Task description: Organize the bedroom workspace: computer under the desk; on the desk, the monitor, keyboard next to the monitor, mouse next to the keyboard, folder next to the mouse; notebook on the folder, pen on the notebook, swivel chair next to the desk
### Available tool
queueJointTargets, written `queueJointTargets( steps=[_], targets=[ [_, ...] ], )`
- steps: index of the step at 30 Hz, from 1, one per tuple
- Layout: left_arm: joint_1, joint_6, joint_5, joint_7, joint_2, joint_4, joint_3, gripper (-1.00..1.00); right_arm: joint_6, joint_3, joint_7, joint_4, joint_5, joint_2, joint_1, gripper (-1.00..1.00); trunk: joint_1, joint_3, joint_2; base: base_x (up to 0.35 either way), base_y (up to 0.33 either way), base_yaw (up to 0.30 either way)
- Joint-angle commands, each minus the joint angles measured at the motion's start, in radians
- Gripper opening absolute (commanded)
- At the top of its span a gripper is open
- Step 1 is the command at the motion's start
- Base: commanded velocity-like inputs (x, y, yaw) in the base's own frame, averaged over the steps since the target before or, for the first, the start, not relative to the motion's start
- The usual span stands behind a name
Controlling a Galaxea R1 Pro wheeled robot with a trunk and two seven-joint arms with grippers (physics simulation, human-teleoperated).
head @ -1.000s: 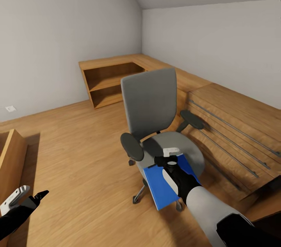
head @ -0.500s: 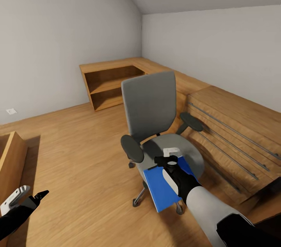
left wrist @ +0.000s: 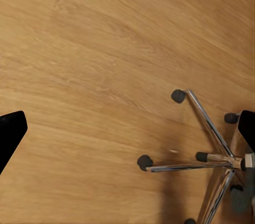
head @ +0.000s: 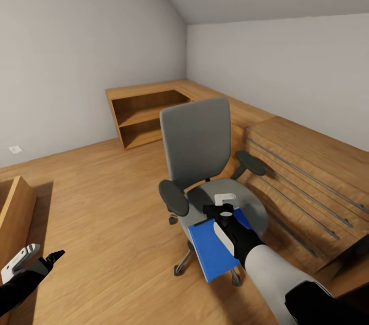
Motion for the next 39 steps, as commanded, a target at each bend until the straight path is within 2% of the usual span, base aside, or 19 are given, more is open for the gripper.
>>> queueJointTargets(
  steps=[1, 16, 26, 30, 35, 36, 39],
  targets=[
    [-0.001, 0.004, 0.011, 0.009, 0.000, -0.001, 0.001, 1.00, 0.005, 0.008, -0.009, -0.003, -0.008, -0.001, -0.001, 1.00, 0.000, 0.000, 0.000, 0.000, 0.000, 0.000],
    [-0.001, -0.007, 0.001, 0.010, -0.004, 0.005, -0.005, 1.00, 0.019, 0.002, -0.010, -0.056, -0.018, -0.007, -0.001, 1.00, 0.000, 0.003, 0.000, 0.000, 0.000, 0.000],
    [-0.001, -0.007, 0.000, 0.009, -0.006, 0.005, -0.007, 1.00, 0.089, -0.001, -0.012, -0.114, -0.020, -0.012, 0.001, 1.00, 0.000, 0.003, 0.000, 0.000, 0.000, 0.000],
    [-0.001, -0.007, 0.000, 0.009, -0.006, 0.005, -0.008, 1.00, 0.129, -0.003, -0.011, -0.149, -0.027, -0.027, 0.006, 1.00, 0.000, 0.003, 0.000, 0.000, 0.000, 0.000],
    [-0.001, -0.006, 0.000, 0.009, -0.006, 0.005, -0.009, 1.00, 0.167, -0.007, -0.011, -0.197, -0.083, -0.050, 0.014, 1.00, 0.000, 0.003, 0.000, 0.000, 0.000, 0.000],
    [-0.001, -0.006, 0.000, 0.008, -0.006, 0.005, -0.009, 1.00, 0.185, -0.007, -0.012, -0.219, -0.116, -0.060, 0.016, 1.00, 0.000, 0.003, 0.000, 0.000, 0.000, 0.000],
    [-0.001, -0.005, 0.000, 0.008, -0.005, 0.005, -0.010, 1.00, 0.220, -0.007, -0.012, -0.249, -0.170, -0.078, 0.018, 1.00, 0.000, 0.003, 0.000, 0.000, 0.000, 0.000]
  ],
)
